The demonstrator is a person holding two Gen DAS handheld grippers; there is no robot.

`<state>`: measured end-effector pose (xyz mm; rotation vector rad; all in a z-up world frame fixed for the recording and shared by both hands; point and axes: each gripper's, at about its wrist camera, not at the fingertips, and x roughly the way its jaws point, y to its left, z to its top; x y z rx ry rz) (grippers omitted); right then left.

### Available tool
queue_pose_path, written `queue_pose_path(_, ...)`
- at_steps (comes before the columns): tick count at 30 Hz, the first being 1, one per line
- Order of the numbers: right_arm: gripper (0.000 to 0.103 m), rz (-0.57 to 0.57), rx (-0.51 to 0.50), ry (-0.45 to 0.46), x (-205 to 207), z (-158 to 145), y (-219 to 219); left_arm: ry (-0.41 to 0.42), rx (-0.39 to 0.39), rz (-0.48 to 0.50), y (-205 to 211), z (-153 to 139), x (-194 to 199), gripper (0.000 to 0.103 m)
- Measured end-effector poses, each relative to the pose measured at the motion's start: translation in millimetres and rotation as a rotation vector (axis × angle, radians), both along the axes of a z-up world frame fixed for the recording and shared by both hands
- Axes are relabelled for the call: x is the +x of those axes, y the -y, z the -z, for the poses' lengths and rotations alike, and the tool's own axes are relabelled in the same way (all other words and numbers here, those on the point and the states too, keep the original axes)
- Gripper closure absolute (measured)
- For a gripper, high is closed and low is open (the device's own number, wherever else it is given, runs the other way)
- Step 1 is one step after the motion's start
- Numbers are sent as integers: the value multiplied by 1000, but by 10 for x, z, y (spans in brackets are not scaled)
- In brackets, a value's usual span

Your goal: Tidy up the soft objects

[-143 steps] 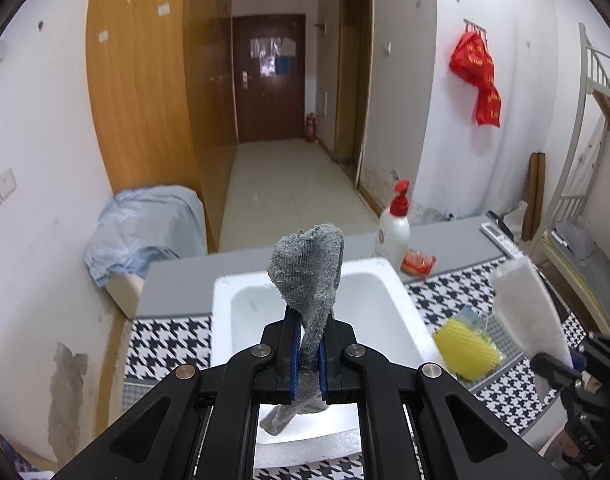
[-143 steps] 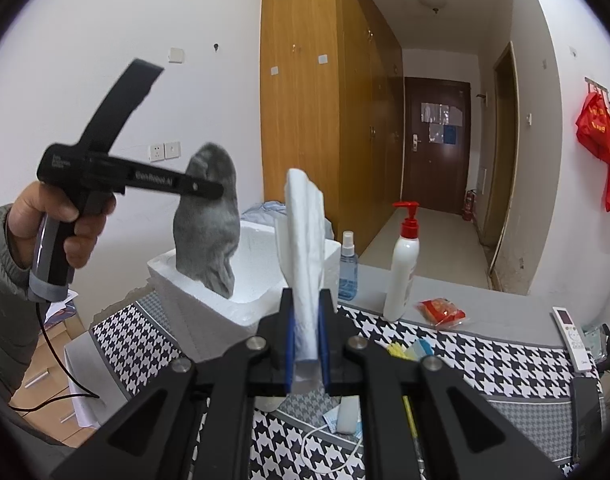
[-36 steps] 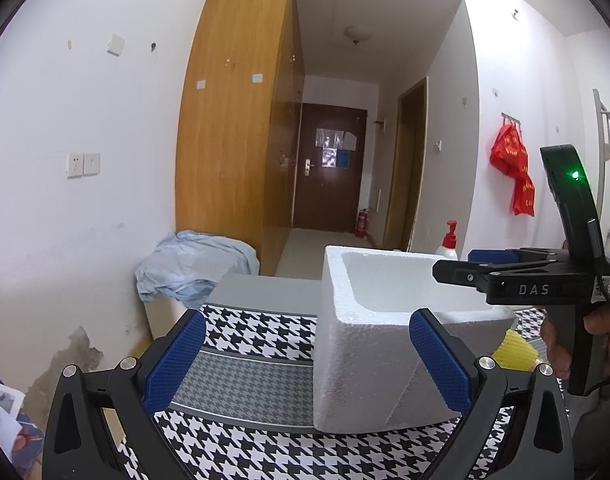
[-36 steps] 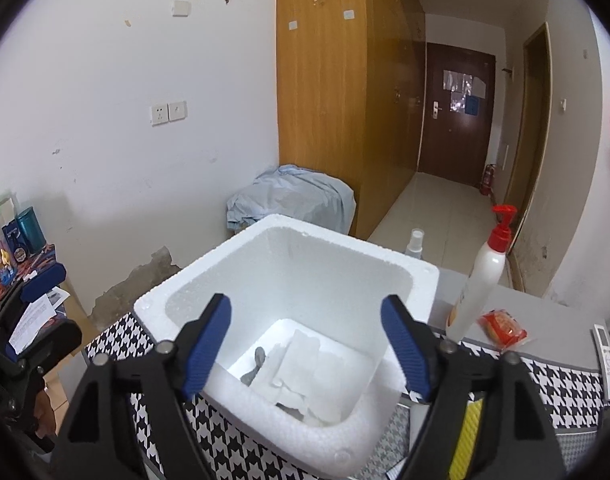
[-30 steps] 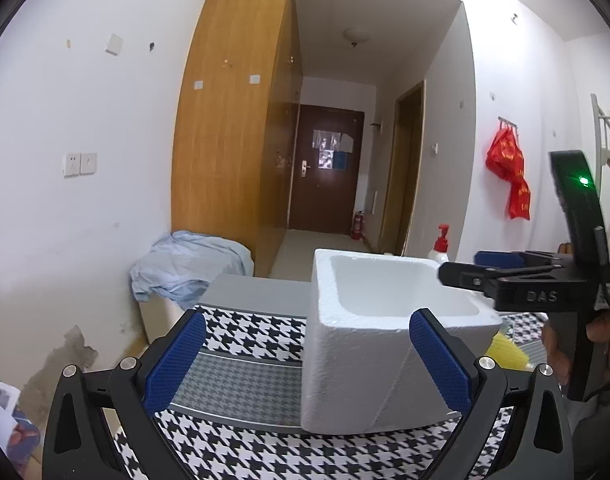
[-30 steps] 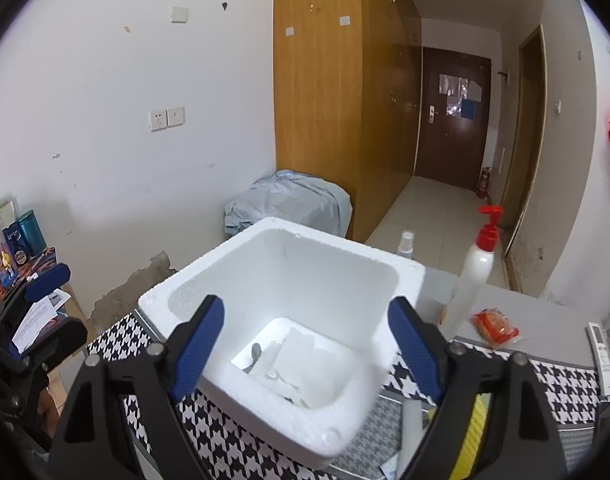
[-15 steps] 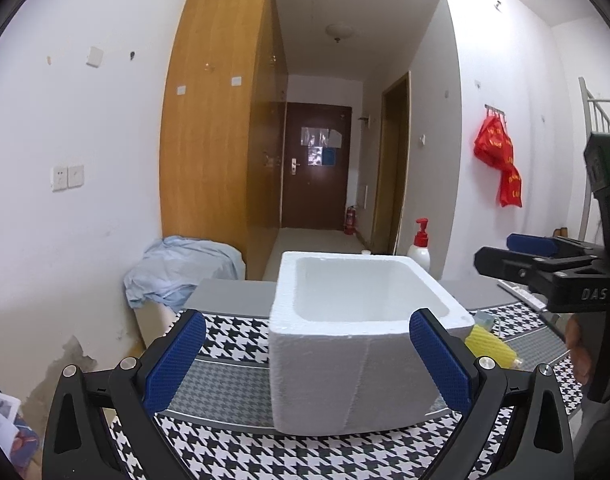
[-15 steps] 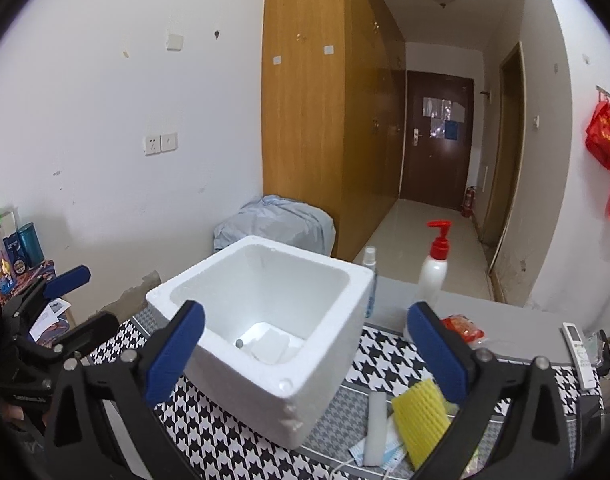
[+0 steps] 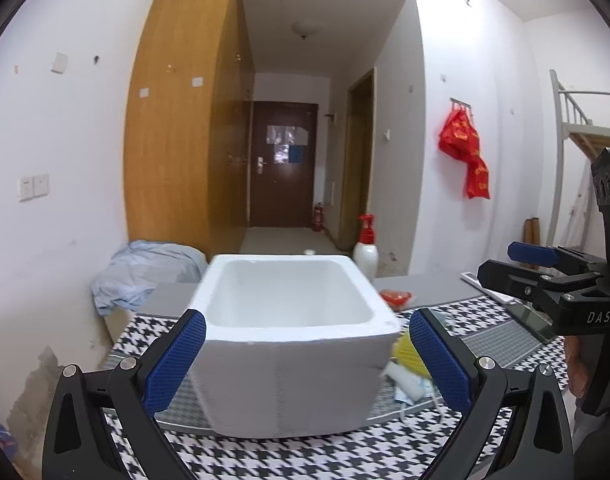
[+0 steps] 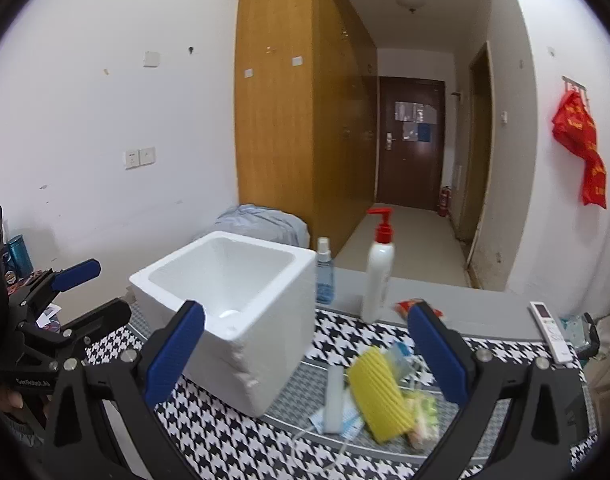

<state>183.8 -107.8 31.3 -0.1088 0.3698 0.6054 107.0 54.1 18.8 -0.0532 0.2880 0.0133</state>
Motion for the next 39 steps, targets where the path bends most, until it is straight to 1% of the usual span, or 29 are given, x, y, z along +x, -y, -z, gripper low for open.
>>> queue_pose_path(5,0,41,7,9,-57,4,209,-10,-12,38,116,21,40,1)
queue_pose_path(10,0,74,6,27,-121,6,359,1,7,77,248,19,57,1)
queue_pose_path(14,0,105,11,27,-152,21,452,10,27,109,341,28,67,1)
queue_pose_path(19,1,147,14,12,-181,64,571,8,15,152,410,57,84,1)
queue_pose_path(25,0,199,4,-3,-242,137,691,-15,7,154,487,125,110,1)
queue_pose_path(30,0,223,3,-21,-288,215,775,-11,9,169,561,144,74,1)
queue_pose_path(39,0,242,-7,-48,-359,355,840,-11,26,176,644,248,18,1)
